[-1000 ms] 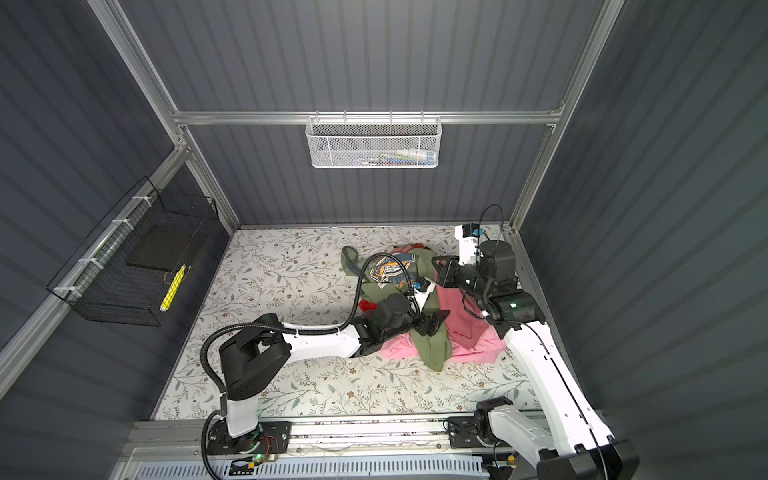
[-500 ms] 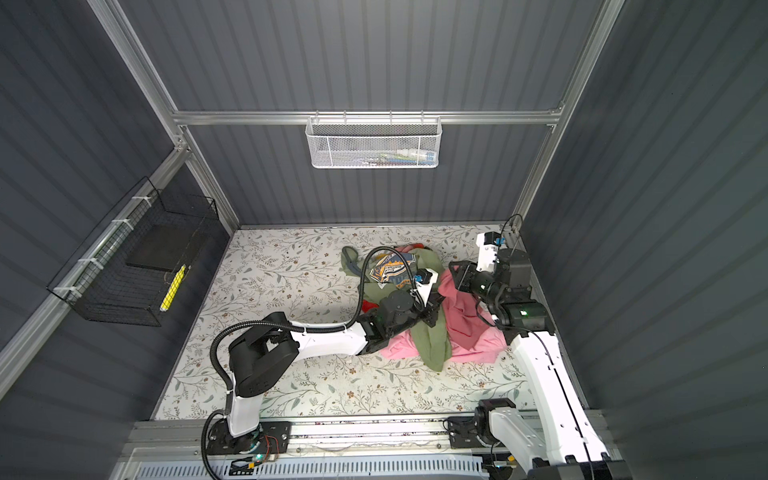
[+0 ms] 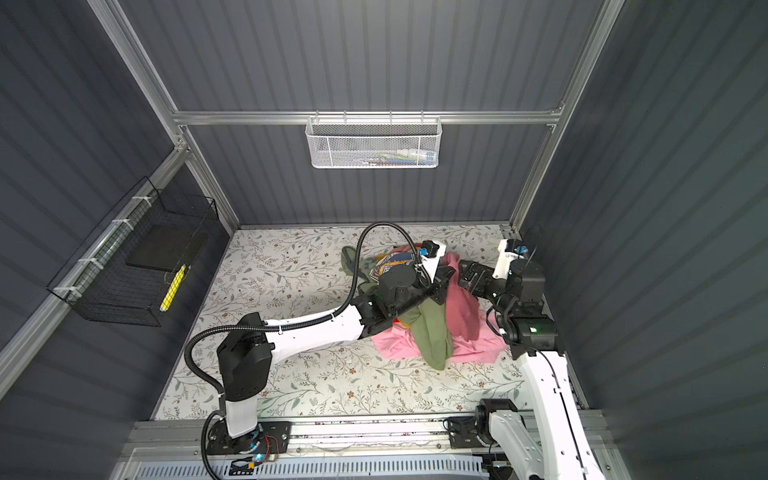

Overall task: Pick out a specific cloth from the pile
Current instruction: 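Grasp the dark pink ribbed shirt in the pile with the left gripper, then lift the dark pink shirt high out of the pile with the left gripper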

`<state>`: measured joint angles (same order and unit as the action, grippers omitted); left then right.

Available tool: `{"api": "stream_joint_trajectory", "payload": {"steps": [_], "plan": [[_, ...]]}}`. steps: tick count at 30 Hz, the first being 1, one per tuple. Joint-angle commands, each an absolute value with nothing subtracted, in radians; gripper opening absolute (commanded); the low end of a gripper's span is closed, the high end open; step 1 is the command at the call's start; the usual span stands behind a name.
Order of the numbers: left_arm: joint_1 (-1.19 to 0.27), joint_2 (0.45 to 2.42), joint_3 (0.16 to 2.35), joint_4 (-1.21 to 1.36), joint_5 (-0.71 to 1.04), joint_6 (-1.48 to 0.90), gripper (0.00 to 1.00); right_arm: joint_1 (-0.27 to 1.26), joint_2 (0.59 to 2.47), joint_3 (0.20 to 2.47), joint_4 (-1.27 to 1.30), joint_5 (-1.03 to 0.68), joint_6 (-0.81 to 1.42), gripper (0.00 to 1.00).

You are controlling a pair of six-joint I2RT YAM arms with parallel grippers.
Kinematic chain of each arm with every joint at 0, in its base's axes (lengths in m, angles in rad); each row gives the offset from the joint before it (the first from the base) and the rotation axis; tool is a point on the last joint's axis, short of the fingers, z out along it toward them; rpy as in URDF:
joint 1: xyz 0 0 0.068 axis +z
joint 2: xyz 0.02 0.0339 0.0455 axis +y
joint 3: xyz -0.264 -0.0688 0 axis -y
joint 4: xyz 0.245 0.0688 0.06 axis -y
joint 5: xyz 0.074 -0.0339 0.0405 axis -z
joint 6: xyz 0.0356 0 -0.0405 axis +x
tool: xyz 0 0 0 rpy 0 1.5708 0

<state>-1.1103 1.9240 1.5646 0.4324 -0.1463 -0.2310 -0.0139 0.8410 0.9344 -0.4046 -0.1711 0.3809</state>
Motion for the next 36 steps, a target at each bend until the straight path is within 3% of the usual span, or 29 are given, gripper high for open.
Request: {"api": "stream_joint_trajectory", "payload": {"steps": [1, 21, 28, 36], "plan": [[-1.108, 1.884, 1.691, 0.428, -0.097, -0.204, 0.0, -0.021, 0.816, 0.874, -0.43, -0.103, 0.356, 0.99], [-1.086, 2.106, 2.399, 0.139, -0.109, 0.065, 0.0, -0.057, 0.659, 0.761, -0.327, -0.166, 0.278, 0.99], [-0.972, 2.066, 2.399, 0.129, -0.119, 0.047, 0.0, -0.058, 0.627, 0.79, -0.313, -0.211, 0.269, 0.99], [-0.912, 1.938, 2.182, 0.193, -0.239, 0.159, 0.0, -0.059, 0.681, 0.868, -0.314, -0.403, 0.273, 0.99]]}}
